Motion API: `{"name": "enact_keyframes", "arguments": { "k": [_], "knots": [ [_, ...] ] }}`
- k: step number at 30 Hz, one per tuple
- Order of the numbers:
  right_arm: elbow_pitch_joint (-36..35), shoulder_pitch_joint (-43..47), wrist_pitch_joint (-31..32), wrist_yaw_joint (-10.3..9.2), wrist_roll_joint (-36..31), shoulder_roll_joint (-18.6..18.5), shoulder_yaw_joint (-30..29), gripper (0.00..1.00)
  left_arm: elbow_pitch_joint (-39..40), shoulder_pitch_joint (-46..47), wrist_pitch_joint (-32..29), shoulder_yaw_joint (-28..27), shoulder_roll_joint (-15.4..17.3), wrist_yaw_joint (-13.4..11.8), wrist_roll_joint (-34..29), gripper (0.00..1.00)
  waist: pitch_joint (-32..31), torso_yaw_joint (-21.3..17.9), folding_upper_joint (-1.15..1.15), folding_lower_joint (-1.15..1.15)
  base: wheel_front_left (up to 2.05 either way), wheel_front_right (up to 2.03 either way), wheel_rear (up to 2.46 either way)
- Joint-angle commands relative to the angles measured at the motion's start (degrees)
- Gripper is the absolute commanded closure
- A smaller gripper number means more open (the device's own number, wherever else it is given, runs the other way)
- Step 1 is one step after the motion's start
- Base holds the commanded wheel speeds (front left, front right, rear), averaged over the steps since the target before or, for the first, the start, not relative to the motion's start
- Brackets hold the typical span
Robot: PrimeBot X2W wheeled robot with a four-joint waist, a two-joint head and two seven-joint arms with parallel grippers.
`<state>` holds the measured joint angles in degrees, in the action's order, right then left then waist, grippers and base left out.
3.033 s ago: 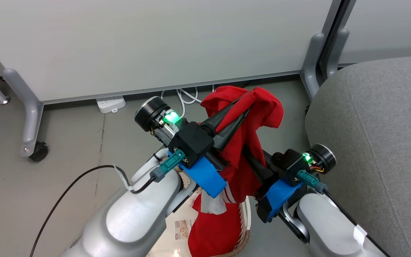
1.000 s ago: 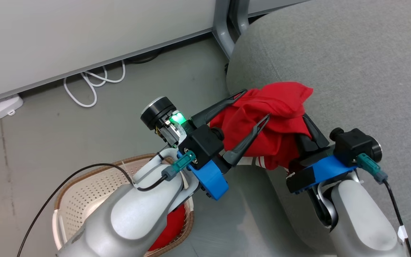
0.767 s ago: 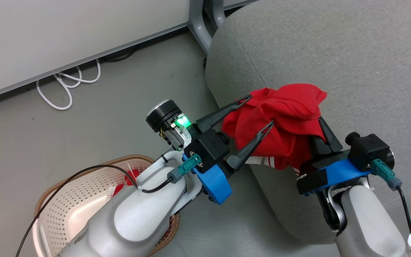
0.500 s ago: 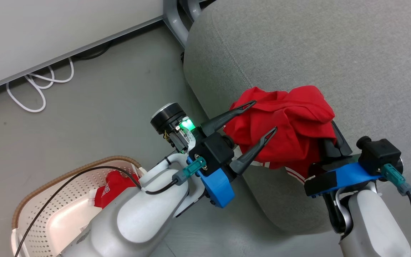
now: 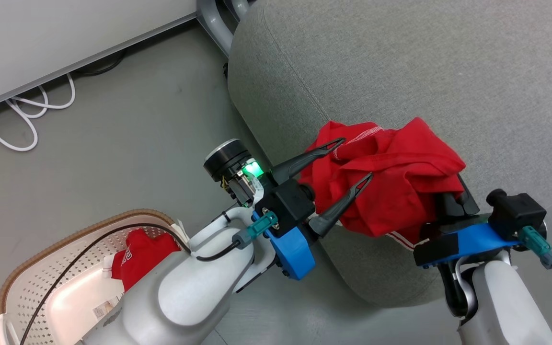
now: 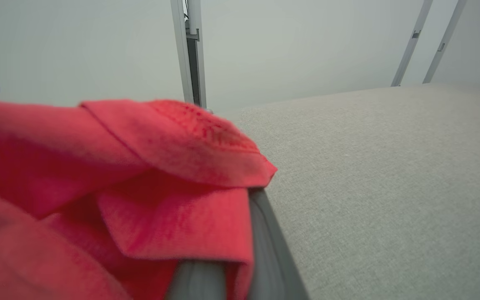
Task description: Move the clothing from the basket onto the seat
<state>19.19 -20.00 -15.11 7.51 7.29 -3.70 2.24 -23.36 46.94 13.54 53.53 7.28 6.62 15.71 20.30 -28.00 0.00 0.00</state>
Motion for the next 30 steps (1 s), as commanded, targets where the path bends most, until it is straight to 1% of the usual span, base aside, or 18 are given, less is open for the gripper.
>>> {"name": "enact_keyframes", "arguments": {
  "k": [1, 6, 13, 21, 25, 30],
  "knots": [
    [-0.7, -1.0, -0.1, -0.04, -0.4, 0.2, -0.4, 1.0, 0.0, 0.6, 0.2, -0.2, 0.3, -0.3, 0.4, 0.0, 0.2, 0.1, 0.0, 0.0, 0.0, 0.0, 0.0],
    [-2.7, -5.4, -0.1, -0.04, -0.8, -0.8, -1.7, 1.0, 0.5, 1.2, 0.2, -0.3, 0.7, -0.5, 0.2, 0.0, 1.8, 0.8, 0.0, 0.0, 0.0, 0.0, 0.0],
    [-6.7, -16.3, -0.1, -0.04, -0.5, -4.5, -5.9, 1.0, 2.0, 4.1, -0.7, -0.2, 1.9, -0.8, -0.8, 0.0, 7.6, 2.7, 0.0, 0.0, 0.0, 0.0, 0.0],
    [-9.7, -28.8, -0.1, -0.04, 1.3, -11.9, -17.4, 1.0, 5.0, 8.3, -2.7, -0.4, 4.2, -0.9, -2.6, 0.0, 16.5, 4.7, 0.0, 0.0, 0.0, 0.0, 0.0],
    [-8.3, -33.1, -0.1, -0.05, 1.9, -15.7, -23.0, 1.0, 6.7, 10.1, -3.5, -0.3, 5.2, -1.0, -3.4, 0.0, 20.8, 5.4, 0.0, 0.0, 0.0, 0.0, 0.0],
    [-2.9, -37.2, -0.1, -0.05, 3.1, -19.6, -28.1, 1.0, 8.6, 12.0, -4.8, -0.1, 6.8, -0.8, -4.4, 0.0, 25.2, 5.7, 0.0, 0.0, 0.0, 0.0, 0.0]
  ]
}}
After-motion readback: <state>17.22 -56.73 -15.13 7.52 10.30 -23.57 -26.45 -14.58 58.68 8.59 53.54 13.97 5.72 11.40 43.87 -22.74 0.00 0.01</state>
